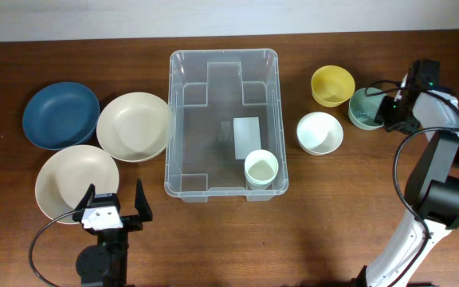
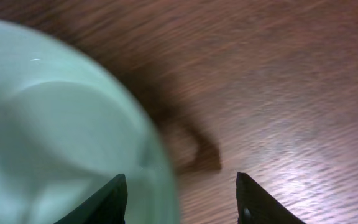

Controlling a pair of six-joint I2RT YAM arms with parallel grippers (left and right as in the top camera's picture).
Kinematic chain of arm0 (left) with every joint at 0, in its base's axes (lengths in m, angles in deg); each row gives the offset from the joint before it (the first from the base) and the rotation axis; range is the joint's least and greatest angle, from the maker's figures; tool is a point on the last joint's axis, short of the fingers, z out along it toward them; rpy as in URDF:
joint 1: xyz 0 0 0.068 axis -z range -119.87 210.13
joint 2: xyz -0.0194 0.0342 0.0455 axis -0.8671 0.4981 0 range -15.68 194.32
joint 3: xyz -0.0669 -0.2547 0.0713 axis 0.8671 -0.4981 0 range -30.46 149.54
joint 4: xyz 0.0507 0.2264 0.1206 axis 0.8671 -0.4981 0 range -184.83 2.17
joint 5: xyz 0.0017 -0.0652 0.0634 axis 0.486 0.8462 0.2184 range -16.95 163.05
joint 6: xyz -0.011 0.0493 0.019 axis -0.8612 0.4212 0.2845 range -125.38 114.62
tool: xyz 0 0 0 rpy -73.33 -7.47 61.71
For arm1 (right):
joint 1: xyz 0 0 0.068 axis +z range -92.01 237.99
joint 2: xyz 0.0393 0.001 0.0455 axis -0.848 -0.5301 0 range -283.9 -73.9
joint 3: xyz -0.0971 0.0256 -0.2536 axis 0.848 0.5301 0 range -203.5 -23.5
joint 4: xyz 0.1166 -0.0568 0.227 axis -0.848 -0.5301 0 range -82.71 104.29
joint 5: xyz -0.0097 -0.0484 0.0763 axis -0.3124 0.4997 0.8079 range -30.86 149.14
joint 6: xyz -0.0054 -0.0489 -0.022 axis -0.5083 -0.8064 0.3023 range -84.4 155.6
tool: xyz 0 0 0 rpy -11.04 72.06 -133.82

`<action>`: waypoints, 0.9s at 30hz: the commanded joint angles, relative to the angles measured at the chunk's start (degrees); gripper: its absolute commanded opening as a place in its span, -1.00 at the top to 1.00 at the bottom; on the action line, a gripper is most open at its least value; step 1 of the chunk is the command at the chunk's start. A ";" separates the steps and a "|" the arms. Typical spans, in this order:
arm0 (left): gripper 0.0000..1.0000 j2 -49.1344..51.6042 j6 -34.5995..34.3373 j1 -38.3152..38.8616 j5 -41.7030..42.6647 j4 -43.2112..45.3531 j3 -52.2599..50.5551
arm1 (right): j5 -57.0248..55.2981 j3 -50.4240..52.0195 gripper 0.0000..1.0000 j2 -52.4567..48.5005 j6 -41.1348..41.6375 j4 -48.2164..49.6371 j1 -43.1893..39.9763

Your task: Pack container

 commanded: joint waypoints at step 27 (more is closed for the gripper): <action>-0.99 -0.48 0.74 0.35 -0.39 0.13 -0.44 | 1.49 -1.11 0.92 2.51 -0.44 -0.46 -3.37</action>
